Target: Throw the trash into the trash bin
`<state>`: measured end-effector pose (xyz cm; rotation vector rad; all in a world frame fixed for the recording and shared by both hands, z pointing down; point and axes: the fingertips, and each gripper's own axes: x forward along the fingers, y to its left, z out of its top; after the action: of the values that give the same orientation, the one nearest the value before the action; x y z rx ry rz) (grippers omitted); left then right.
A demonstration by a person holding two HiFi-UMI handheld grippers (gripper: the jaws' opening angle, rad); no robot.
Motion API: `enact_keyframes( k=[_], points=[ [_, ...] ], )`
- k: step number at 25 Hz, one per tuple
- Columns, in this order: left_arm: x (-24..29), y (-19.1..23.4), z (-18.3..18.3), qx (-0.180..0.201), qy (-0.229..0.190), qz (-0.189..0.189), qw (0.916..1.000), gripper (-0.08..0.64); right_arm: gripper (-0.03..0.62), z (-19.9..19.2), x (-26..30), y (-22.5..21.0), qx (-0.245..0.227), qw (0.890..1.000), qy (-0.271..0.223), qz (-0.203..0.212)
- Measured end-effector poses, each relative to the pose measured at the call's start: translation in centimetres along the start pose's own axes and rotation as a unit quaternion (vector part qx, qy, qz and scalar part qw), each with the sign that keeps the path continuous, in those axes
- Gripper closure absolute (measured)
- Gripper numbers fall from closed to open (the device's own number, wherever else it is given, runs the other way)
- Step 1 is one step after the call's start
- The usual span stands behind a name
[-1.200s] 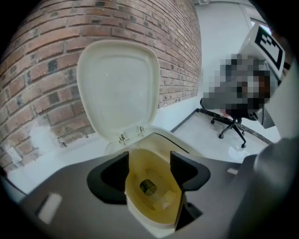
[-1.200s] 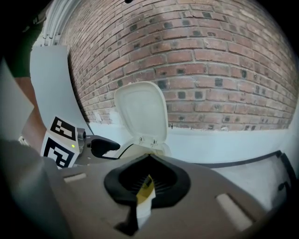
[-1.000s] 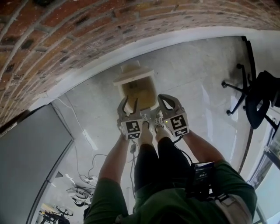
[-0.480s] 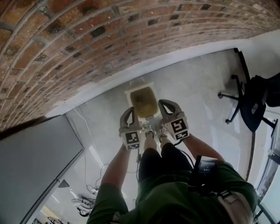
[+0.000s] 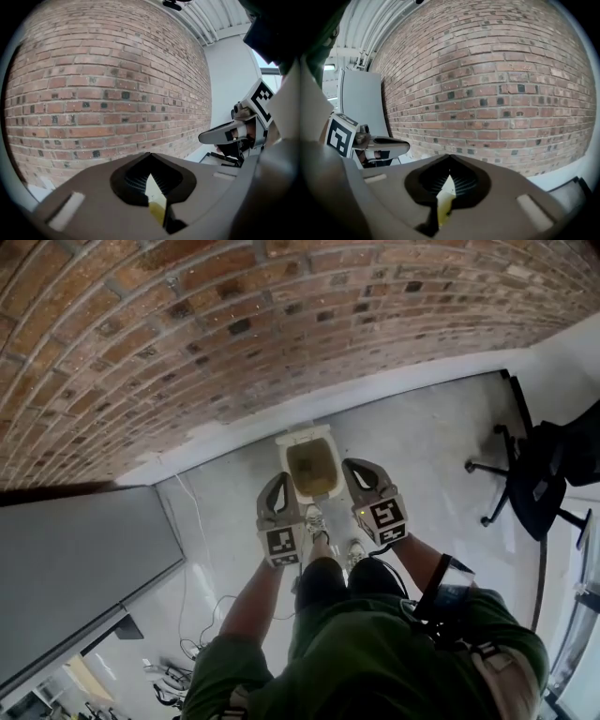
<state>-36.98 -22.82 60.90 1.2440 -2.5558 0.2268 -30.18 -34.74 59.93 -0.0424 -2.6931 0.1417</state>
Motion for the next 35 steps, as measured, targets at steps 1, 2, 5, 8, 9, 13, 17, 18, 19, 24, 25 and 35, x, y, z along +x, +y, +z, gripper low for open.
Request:
enact_keyframes(
  k=[1,2,5,8,9,13,17,18,19,24,25,35],
  points=[
    [-0.7,-0.3,0.7,0.001,-0.004,0.004,1.0,0.555,0.589,0.6,-0.8,0.1,-0.001,1.0,-0.006,0.002],
    [-1.4,-0.5,1.3,0.001,-0.008,0.009,0.9999,0.555,0.589,1.2,-1.5,0.2,-0.002,1.0,-0.012,0.005],
    [-4.1,-1.3,3.1,-0.001,-0.02,0.028,0.9994,0.555,0.589,2.7,-4.1,0.9,-0.004,0.999,-0.029,0.015],
    [-7.0,-2.7,4.9,-0.002,-0.033,0.041,0.9986,0.555,0.589,3.6,-7.3,1.6,-0.002,0.999,-0.042,0.023],
    [-7.9,-3.2,5.6,-0.001,-0.039,0.043,0.9983,0.555,0.589,4.0,-8.3,1.7,-0.002,0.999,-0.048,0.025],
    [-11.3,-5.3,8.7,-0.01,-0.07,0.056,0.9959,0.555,0.589,5.4,-12.0,2.3,-0.005,0.997,-0.072,0.034],
    [-14.7,-7.3,11.0,-0.016,-0.09,0.065,0.9936,0.555,0.589,6.6,-15.5,3.0,-0.014,0.995,-0.092,0.046],
    [-15.5,-7.6,11.5,-0.023,-0.102,0.07,0.992,0.555,0.589,6.8,-16.2,3.2,-0.016,0.994,-0.095,0.05],
    [-16.2,-8.0,12.0,-0.027,-0.11,0.074,0.9908,0.555,0.589,7.0,-16.9,3.4,-0.019,0.994,-0.098,0.053],
    [-19.1,-9.3,13.4,-0.011,-0.101,0.067,0.9925,0.555,0.589,8.4,-19.7,4.7,-0.03,0.992,-0.111,0.057],
    [-19.6,-9.4,13.7,-0.011,-0.105,0.067,0.9921,0.555,0.589,8.7,-20.1,5.0,-0.032,0.991,-0.115,0.057],
    [-24.1,-9.5,14.5,-0.024,-0.123,0.059,0.9903,0.555,0.589,9.9,-23.7,8.6,-0.027,0.989,-0.136,0.05]
  ],
)
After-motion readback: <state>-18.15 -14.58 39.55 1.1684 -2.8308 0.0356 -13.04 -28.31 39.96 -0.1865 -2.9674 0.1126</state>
